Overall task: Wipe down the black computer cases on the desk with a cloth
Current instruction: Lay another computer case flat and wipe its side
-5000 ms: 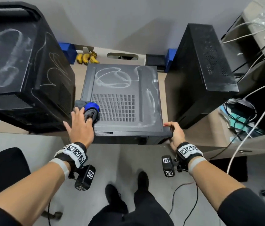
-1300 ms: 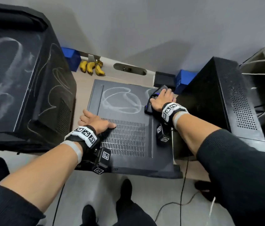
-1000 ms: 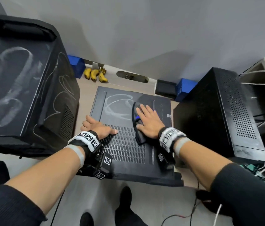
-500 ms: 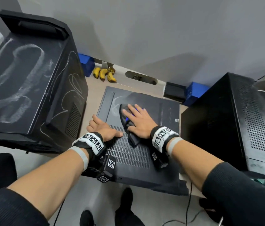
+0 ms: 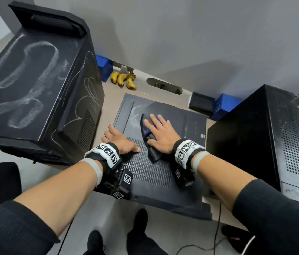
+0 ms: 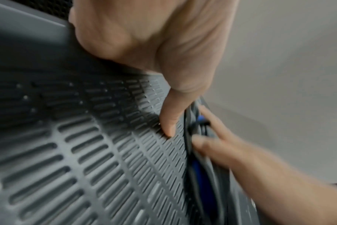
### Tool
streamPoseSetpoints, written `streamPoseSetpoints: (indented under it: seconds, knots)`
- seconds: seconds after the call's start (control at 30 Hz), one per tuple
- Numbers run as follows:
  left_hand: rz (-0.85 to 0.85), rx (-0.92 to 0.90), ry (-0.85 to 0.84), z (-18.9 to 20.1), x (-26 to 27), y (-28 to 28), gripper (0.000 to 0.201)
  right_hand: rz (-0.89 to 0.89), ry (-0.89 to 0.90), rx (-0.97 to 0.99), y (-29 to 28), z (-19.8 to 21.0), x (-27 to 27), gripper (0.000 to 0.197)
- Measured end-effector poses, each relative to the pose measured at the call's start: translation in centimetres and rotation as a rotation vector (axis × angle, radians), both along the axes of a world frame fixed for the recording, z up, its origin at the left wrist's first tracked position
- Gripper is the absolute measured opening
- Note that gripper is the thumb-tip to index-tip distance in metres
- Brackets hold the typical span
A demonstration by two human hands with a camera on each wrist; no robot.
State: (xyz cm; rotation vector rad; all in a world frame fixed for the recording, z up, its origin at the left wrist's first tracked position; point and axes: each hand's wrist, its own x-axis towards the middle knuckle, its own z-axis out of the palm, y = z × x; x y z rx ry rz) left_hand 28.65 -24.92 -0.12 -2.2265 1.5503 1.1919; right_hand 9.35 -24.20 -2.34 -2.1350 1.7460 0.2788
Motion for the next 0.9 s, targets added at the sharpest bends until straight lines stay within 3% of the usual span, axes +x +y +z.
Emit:
streamPoseSetpoints:
  seconds: [0.07,0.17,0.23,0.37,0.5,0.57,0.7,0.83,0.9]
  knots:
    - [-0.013,0.022,0.037,0.2,0.5,-0.2,0.148,0.069,-0.008,-0.008,1.5,0.3,-1.9,0.08]
    - [-0.038,-0.01,0.06,0.0,1.2,0.0,0.149,-0.064,0.052,0.012,-1.8,0.4,-4.1,0.08]
    - [-0.038,-0.047,0.056,-0.5,1.2,0.2,0.151,-0.137,0.078,0.008,-5.3,0.2,-2.4,0.08]
    - [-0.01,-0.088,0.051,-1.3,1.1,0.3,0.154,0.103,0.042,-0.022,-6.7,0.0,4.6,0.079]
    - [0.02,-0.139,0.098,-1.6,1.5,0.4,0.148,0.439,-0.022,-0.02,-4.2,0.0,3.9,0.079]
    - [0.011,-0.13,0.111,-1.6,1.7,0.5,0.148,0.412,0.015,-0.014,-7.0,0.2,2.9,0.078]
    - [-0.003,-0.115,0.117,-1.7,1.7,0.4,0.149,0.184,0.088,-0.048,-12.4,0.3,5.2,0.079]
    - [-0.01,-0.097,0.12,-1.5,1.9,0.2,0.149,0.427,0.003,-0.036,-8.6,-0.3,5.7,0.076]
    - [-0.016,-0.088,0.128,-1.3,2.0,0.1,0.148,0.444,0.001,-0.05,-9.8,-0.1,5.0,0.075]
